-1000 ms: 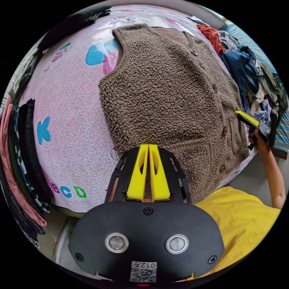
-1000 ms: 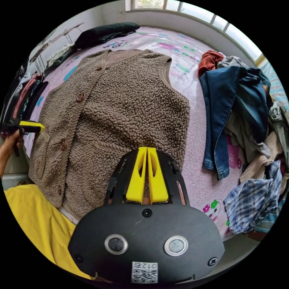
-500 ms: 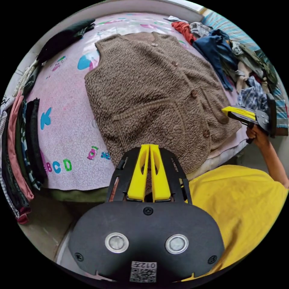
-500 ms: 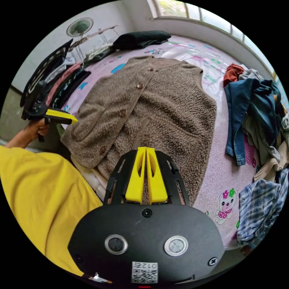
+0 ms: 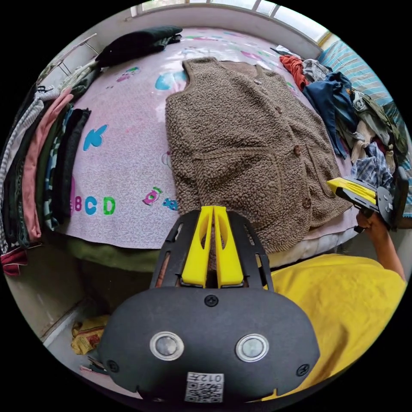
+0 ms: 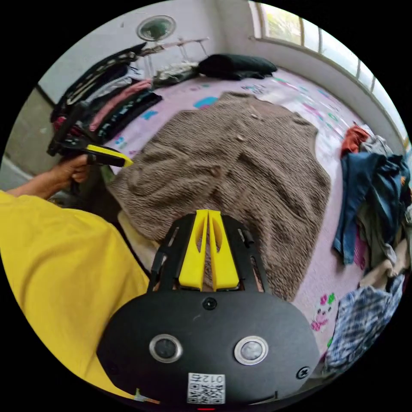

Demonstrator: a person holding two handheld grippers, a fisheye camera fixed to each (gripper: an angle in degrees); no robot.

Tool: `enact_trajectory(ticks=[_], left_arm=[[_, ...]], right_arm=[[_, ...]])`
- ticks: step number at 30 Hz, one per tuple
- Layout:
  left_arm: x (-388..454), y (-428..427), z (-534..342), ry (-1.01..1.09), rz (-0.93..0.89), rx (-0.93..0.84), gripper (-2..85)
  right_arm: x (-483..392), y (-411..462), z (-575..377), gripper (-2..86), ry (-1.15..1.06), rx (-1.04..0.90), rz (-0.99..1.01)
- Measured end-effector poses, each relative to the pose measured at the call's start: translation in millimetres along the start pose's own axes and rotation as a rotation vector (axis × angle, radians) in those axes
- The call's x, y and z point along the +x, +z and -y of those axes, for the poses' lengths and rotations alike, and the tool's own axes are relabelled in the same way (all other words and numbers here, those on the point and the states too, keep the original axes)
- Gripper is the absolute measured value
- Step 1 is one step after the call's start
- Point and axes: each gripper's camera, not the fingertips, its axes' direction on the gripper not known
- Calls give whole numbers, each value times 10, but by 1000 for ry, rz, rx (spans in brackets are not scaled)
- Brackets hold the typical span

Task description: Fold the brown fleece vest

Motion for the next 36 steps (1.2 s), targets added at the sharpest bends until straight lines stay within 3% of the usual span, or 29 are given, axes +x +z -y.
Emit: enact_trajectory(ticks=[3,6,13,16,20,25,32,36], left_arm=[[-134,216,-113,-79,31,-81,-1],[-219,294,-258,-119,-15,-42,-1],[-255,-8,-296,-184,28,55,-1],[-174,-119,-32,-120,41,96,-2],[-105,-55,518,-58,35,65,-2],[-218,107,973,-87,34,-13,-2],[-477,245,1443,-143,16,-39,-1],[-600,361,1576,-140,9,-72,-1]], right_arm=[[-77,340,147,-1,-39,-79,-20],[-31,665,117,-1,-79,-190,-59],[89,373,221,-1,-44,-143,-27],[105,289,379,-1,-53,-63,14],[142,674,583,-1,-35,-206,50],[153,686,685,-1,-44,-225,59],[665,146,739,0,115,-106,2],[1219,265,684,0,285,-210,-39]])
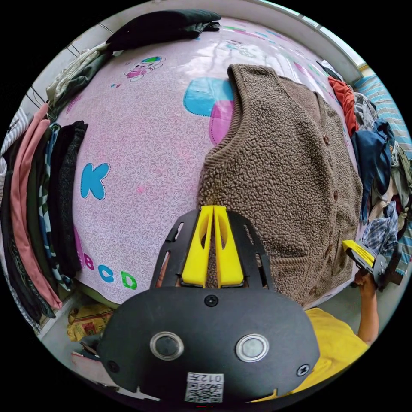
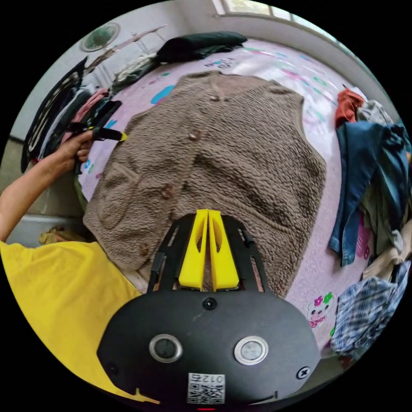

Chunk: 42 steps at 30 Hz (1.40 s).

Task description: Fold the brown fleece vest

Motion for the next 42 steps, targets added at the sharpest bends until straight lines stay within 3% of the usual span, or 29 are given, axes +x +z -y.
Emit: enact_trajectory(ticks=[8,13,17,21,31,38,42], left_arm=[[-265,-150,13,-122,-79,33,-1],[125,-494,212,46,17,174,-1],[306,-377,659,87,92,103,-1],[200,-147,839,69,99,14,-1],[87,-152,1011,-26,84,41,-2],[188,-573,712,31,2,139,-2],[328,-510,383,152,39,49,-2]], right_arm=[[-40,-143,329,-1,-12,-48,68],[124,-508,832,0,23,111,18],[444,-479,1413,0,138,117,-79],[519,-288,1715,-1,99,7,-128],[243,-476,1903,-1,128,7,-221],[-120,-1105,1521,-1,154,127,-13],[-535,-1153,1051,0,83,69,70]])
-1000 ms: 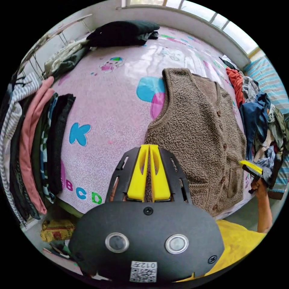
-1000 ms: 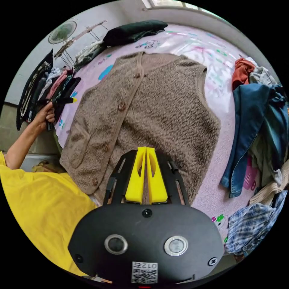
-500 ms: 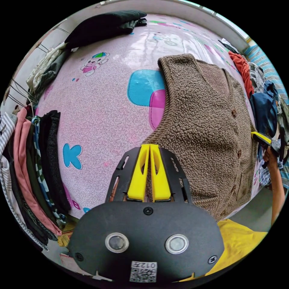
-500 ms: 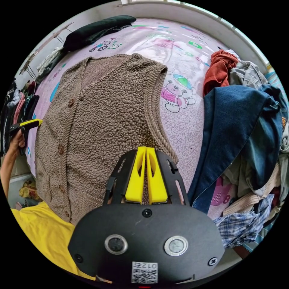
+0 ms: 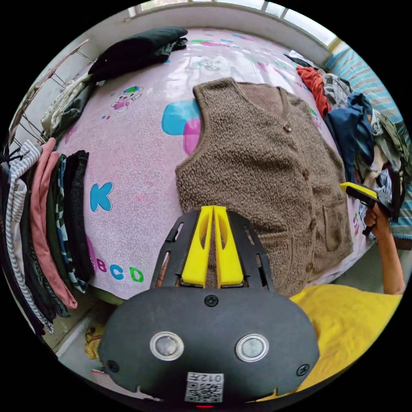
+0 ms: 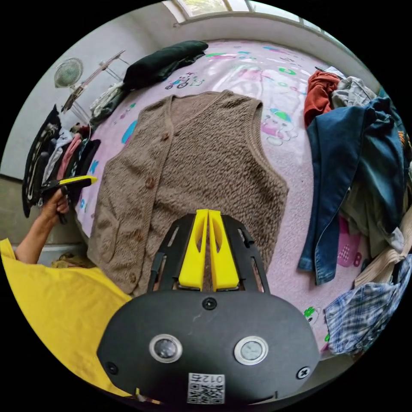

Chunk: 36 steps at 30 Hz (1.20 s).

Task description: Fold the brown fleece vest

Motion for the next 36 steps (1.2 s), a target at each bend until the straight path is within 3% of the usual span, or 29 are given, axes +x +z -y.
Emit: enact_trajectory(ticks=[5,11,15,19,22,30,36], left_arm=[[-203,397,-174,-57,45,-111,-2],[-390,109,-245,-110,12,-31,-1],[-298,-66,-530,-12,-92,-69,-2],[-230,62,-853,14,-87,-143,-2],[-240,284,-923,9,22,-177,-2],[-598,-16,-921,-54,-42,-86,-2],[-984,214,-770,-155,-50,-249,-2]], right_arm=[[-89,221,-242,0,4,-58,-153],[-267,-148,-269,-1,28,-40,-163],[-628,-506,-641,0,-100,-76,-19],[-803,-533,-979,0,-148,-136,-17],[-801,-430,-1083,0,-123,-154,-56],[-841,-955,-1124,-1,-85,-125,4],[-626,-978,-1148,0,65,-195,105]])
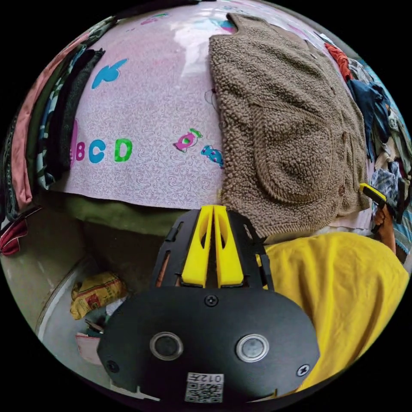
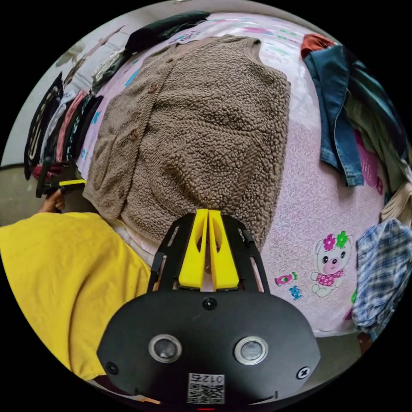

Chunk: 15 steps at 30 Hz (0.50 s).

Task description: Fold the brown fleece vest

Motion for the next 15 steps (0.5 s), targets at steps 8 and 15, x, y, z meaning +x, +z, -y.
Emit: enact_trajectory(ticks=[8,15], left_arm=[[-303,-1339,1436,153,-136,367,4],[-90,-1791,3251,360,-51,341,33]], right_arm=[[-44,-1218,948,26,-141,234,6],[230,-1836,2811,79,-179,265,-30]])
